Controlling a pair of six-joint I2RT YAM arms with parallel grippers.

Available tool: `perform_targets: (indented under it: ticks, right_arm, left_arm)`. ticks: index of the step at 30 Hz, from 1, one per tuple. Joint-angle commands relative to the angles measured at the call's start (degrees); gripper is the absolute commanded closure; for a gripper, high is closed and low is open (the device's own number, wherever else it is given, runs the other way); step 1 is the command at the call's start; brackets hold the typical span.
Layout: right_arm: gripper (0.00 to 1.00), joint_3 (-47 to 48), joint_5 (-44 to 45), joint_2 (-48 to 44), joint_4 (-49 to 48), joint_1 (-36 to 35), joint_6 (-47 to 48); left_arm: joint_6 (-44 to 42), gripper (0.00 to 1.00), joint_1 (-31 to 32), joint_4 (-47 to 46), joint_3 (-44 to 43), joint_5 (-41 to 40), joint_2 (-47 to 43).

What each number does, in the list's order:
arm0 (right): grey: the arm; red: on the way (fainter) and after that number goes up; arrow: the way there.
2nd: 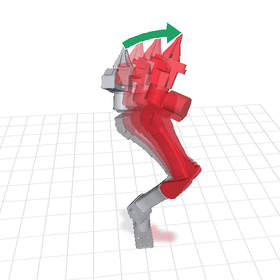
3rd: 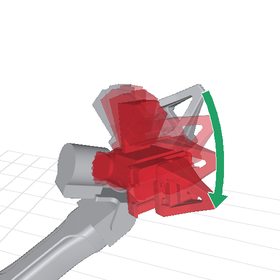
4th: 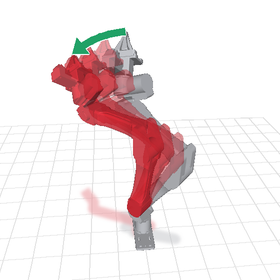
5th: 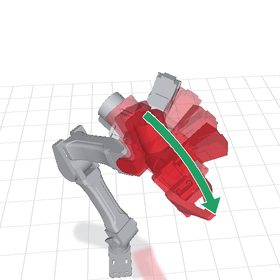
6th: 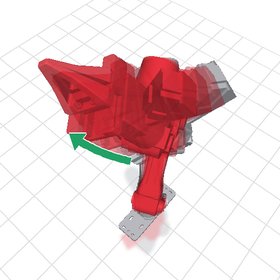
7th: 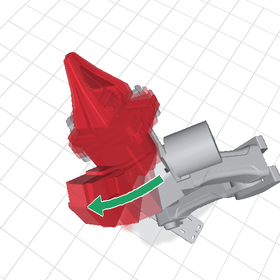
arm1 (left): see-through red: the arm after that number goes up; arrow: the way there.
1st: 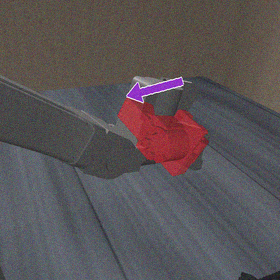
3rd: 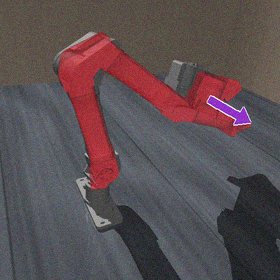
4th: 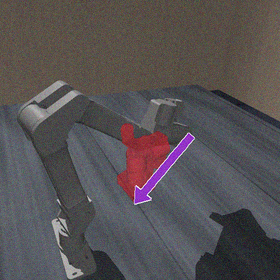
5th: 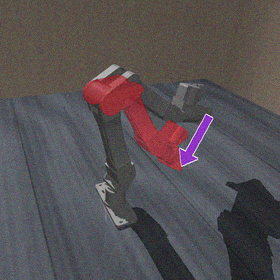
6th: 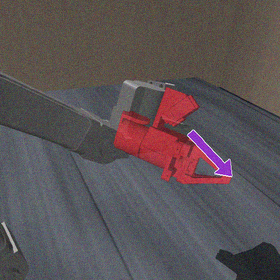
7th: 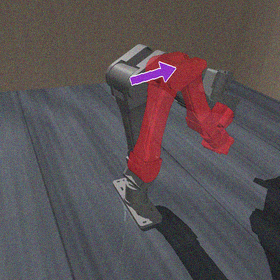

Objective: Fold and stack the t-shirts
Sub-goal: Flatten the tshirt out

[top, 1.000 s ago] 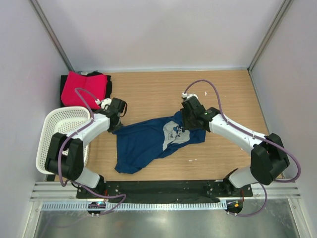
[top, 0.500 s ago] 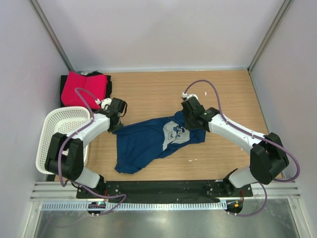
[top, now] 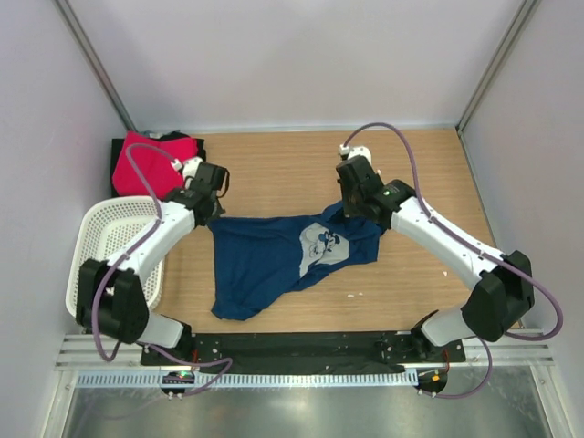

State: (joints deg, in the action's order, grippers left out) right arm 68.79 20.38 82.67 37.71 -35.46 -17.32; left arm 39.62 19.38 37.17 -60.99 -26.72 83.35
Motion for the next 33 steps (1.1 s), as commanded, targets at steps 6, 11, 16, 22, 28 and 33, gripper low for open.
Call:
perform_targets:
  ticks: [6,11,16,22,28,33]
  right_arm:
    - [0.99,29.1,10.3,-3.4,5.5,0.7,9.8]
    - [0.99,46.8,12.0,-3.2,10.6,0.7,13.8]
    - [0.99,65.5,14.8,-2.6,17.6,0.7,15.1]
    - [0.99,69.9,17.2,-7.3,21.0,0.7,15.2]
    - [0.99,69.7,22.4,-11.4,23.6,0.7,13.7]
    - [0.99,75.3,33.3,-7.3,22.5,0.7,19.4]
  left_arm:
    - [-10.0,1.00,-0.4,-1.1,-15.8,5.3,-16.8]
    - [-14.2,1.00,-0.3,-1.6,-20.7,8.8,-24.7]
    - [-16.9,1.00,-0.3,1.2,-25.8,9.3,-31.4]
    - [-17.9,1.00,-0.3,4.3,-30.2,14.6,-37.6]
    - [-16.8,1.00,-0.3,8.4,-33.1,18.2,-42.0]
    - [-16.5,1.00,-0.4,14.0,-42.0,11.5,-40.3]
